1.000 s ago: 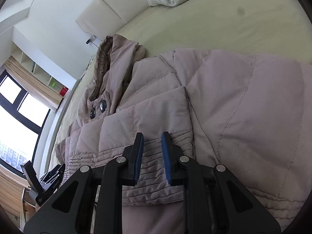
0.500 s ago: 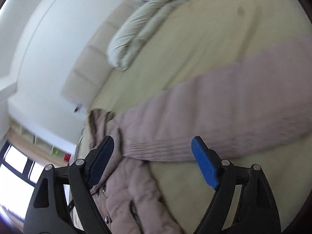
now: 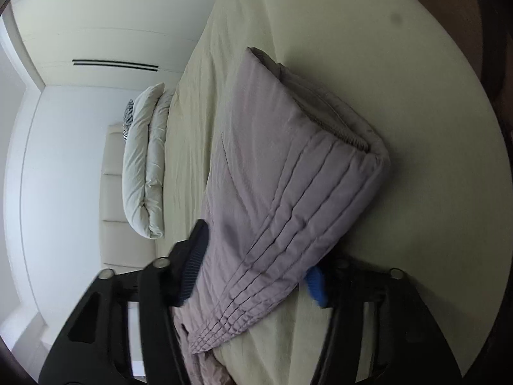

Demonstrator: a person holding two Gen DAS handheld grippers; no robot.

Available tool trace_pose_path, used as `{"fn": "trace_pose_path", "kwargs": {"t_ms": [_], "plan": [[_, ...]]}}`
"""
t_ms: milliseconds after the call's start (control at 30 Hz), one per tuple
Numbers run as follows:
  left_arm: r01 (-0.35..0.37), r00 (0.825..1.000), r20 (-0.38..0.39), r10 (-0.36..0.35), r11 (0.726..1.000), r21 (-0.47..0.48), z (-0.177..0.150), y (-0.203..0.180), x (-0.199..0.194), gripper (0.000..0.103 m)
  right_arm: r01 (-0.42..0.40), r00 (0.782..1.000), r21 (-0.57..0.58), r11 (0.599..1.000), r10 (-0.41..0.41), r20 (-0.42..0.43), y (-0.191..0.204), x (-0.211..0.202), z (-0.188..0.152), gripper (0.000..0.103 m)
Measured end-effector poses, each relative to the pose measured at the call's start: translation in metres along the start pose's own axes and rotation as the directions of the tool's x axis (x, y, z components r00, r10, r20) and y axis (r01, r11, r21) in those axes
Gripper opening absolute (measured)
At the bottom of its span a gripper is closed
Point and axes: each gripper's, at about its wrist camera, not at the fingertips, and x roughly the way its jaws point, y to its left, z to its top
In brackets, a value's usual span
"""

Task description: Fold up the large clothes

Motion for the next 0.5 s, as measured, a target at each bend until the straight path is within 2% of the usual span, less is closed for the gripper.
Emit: {"fn": "trace_pose_path", "kwargs": {"t_ms": [33, 67, 133, 167, 200, 233, 300, 333, 367, 433, 500], "plan": [[0.003, 1.000, 0.002, -0.003, 1.000, -0.007, 0.001, 0.001, -0.002, 0.077, 0.007, 1.000, -0.043, 0.999, -0.007, -0.004, 0.003, -0.010, 0.016, 0.029], [0.006, 1.000, 0.004, -0.006, 1.000, -0.014, 0.002, 0.003, -0.004, 0.077, 0.015, 1.000, -0.105, 0.994, -0.015, -0.002, 0.015, -0.010, 0.014, 0.022], [0.019, 1.000, 0.010, -0.019, 0.999, -0.037, 0.006, 0.006, -0.009, 0.077, 0.039, 0.999, -0.300, 0.953, -0.036, 0.016, 0.049, -0.027, 0.013, 0.019], [0.035, 0.999, 0.013, -0.034, 0.998, -0.052, 0.007, 0.007, -0.011, 0.077, 0.045, 0.999, -0.419, 0.907, -0.040, 0.022, 0.071, -0.037, 0.006, 0.017], [0.055, 0.998, 0.015, -0.054, 0.996, -0.066, 0.010, 0.008, -0.013, 0.077, 0.048, 0.999, -0.536, 0.843, -0.039, 0.028, 0.093, -0.053, 0.001, 0.017], [0.075, 0.997, 0.016, -0.074, 0.994, -0.080, 0.013, 0.008, -0.015, 0.077, 0.045, 0.999, -0.632, 0.774, -0.035, 0.029, 0.115, -0.059, -0.020, 0.017], [0.131, 0.991, 0.021, -0.130, 0.985, -0.111, 0.019, 0.009, -0.020, 0.078, 0.032, 0.999, -0.818, 0.575, -0.022, 0.024, 0.158, -0.068, -0.072, 0.016], [0.167, 0.986, 0.023, -0.166, 0.977, -0.133, 0.021, 0.010, -0.022, 0.079, 0.023, 1.000, -0.885, 0.465, -0.015, 0.018, 0.175, -0.077, -0.089, 0.015], [0.197, 0.980, 0.025, -0.196, 0.968, -0.156, 0.023, 0.012, -0.022, 0.083, 0.017, 1.000, -0.936, 0.351, -0.009, 0.014, 0.189, -0.081, -0.121, 0.014], [0.262, 0.965, 0.038, -0.260, 0.941, -0.214, 0.026, 0.017, -0.025, 0.091, 0.006, 1.000, -0.994, 0.110, 0.004, 0.006, 0.210, -0.088, -0.190, 0.013], [0.312, 0.949, 0.050, -0.311, 0.910, -0.274, 0.026, 0.024, -0.023, 0.097, -0.013, 1.000, -0.998, -0.063, 0.006, -0.013, 0.215, -0.089, -0.249, 0.012]]}}
